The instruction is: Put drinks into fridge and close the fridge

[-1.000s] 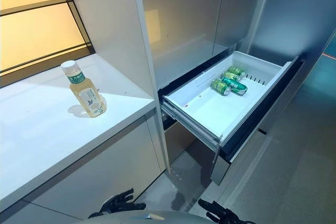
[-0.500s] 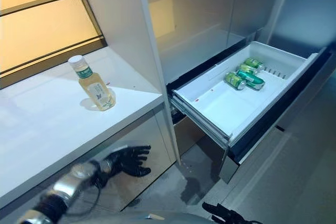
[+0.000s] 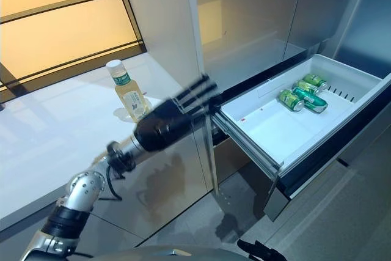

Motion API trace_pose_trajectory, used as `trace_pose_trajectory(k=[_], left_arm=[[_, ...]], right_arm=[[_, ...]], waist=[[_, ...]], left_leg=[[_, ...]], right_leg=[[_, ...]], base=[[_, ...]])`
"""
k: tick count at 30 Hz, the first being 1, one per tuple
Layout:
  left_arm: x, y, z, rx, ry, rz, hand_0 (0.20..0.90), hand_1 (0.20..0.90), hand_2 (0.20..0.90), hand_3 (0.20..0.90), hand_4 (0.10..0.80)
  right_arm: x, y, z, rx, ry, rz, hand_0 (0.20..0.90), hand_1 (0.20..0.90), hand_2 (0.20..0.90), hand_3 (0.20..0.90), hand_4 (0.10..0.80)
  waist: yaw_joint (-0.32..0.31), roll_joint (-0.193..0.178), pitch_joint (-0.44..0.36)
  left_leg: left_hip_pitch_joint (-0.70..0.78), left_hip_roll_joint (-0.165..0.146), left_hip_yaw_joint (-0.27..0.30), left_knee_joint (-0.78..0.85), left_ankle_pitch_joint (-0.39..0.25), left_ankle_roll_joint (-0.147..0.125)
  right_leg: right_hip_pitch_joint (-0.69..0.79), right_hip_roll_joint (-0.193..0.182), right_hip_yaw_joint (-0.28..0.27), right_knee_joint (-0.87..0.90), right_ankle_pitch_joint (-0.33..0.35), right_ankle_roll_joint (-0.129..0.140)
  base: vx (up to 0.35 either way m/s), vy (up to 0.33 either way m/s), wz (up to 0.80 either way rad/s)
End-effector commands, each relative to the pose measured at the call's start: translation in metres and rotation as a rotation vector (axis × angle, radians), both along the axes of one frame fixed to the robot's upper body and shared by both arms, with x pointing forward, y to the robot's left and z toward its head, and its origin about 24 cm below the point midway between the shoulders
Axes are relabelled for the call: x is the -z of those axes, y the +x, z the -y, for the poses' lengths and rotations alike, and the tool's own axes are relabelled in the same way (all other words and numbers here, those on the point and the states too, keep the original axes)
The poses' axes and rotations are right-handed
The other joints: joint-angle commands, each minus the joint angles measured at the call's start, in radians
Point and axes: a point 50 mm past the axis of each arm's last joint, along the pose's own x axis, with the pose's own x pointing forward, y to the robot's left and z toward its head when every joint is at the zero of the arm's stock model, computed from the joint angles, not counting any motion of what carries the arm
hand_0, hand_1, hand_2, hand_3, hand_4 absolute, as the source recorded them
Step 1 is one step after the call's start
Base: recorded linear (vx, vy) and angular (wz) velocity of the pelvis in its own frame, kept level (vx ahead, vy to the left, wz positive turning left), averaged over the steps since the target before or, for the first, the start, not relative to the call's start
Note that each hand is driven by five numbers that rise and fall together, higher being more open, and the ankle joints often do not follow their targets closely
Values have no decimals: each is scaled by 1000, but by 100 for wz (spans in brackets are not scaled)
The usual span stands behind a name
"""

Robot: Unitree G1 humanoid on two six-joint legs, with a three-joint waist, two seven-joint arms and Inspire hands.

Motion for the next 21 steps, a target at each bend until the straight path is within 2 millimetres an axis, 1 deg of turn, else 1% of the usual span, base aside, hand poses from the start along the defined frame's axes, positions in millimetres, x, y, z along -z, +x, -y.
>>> trace_pose_trajectory(k=[1, 2, 4, 5, 7, 8, 9, 11, 13, 16, 21], left_arm=[[-82, -1, -40, -449, 29, 479, 900, 900, 900, 900, 800], [-92, -6, -46, -552, 69, 567, 900, 900, 900, 900, 800], [-100, -15, -51, -657, 106, 658, 900, 900, 900, 900, 800], [-106, -20, -55, -740, 130, 721, 900, 900, 900, 900, 800], [-112, -27, -56, -852, 180, 792, 900, 900, 900, 900, 800], [-112, -27, -55, -855, 181, 793, 900, 900, 900, 900, 800], [-114, -28, -55, -932, 219, 813, 900, 900, 900, 900, 800], [-114, -27, -56, -1038, 250, 812, 900, 900, 900, 900, 800], [-113, -24, -59, -1091, 248, 779, 900, 900, 900, 900, 800], [-104, -18, -64, -1181, 265, 700, 900, 900, 900, 900, 800], [-93, -12, -68, -1200, 282, 625, 900, 900, 900, 900, 800]], right_arm=[[5, 1, -28, -11, 67, 3, 900, 900, 900, 900, 800], [6, 0, -30, -14, 73, 2, 900, 900, 900, 900, 800], [6, -1, -32, -15, 79, 0, 900, 900, 900, 900, 800], [6, -2, -34, -19, 84, 0, 900, 900, 900, 900, 800], [7, -1, -37, -24, 93, 2, 900, 900, 900, 900, 800], [7, -1, -37, -24, 93, 2, 900, 900, 900, 900, 800], [7, 1, -40, -30, 99, 3, 900, 900, 900, 900, 800], [7, 3, -43, -40, 104, 3, 900, 900, 900, 900, 800], [7, 4, -43, -47, 105, 3, 900, 900, 900, 900, 800], [7, 6, -44, -61, 105, 7, 900, 900, 900, 900, 800], [6, 8, -43, -64, 99, 9, 900, 900, 900, 900, 800]], waist=[[38, -38, -39], [46, -43, -40], [55, -48, -41], [63, -52, -42], [71, -56, -42], [70, -56, -42], [75, -58, -41], [80, -59, -39], [82, -61, -38], [81, -61, -35], [76, -59, -29]], left_leg=[[36, -9, 49, 7, -113, 8], [35, -9, 43, 7, -112, 7], [33, -10, 34, 7, -111, 6], [30, -10, 29, 7, -110, 4], [29, -8, 24, 7, -109, 2], [29, -8, 23, 7, -109, 2], [30, -7, 19, 7, -108, 1], [32, -7, 13, 7, -107, 1], [34, -6, 11, 7, -108, 2], [36, -6, 10, 7, -107, 2], [43, -10, 1, 7, -109, 5]], right_leg=[[-1, -37, 4, 10, -3, 57], [0, -36, 0, 9, -5, 55], [2, -34, -7, 9, -11, 52], [3, -33, -12, 9, -13, 50], [4, -31, -19, 11, -18, 46], [4, -31, -20, 11, -18, 46], [4, -30, -25, 16, -22, 43], [4, -30, -30, 24, -26, 41], [4, -30, -31, 28, -31, 40], [4, -29, -31, 34, -35, 39], [3, -29, -18, 40, -36, 39]], base=[[30, -38, 9], [22, -36, 13], [19, -36, 11], [16, -33, 9], [15, -27, 10], [19, -19, 9], [22, -14, 11], [30, -13, 20], [26, -2, 16], [8, 1, 2], [0, 0, 0]])
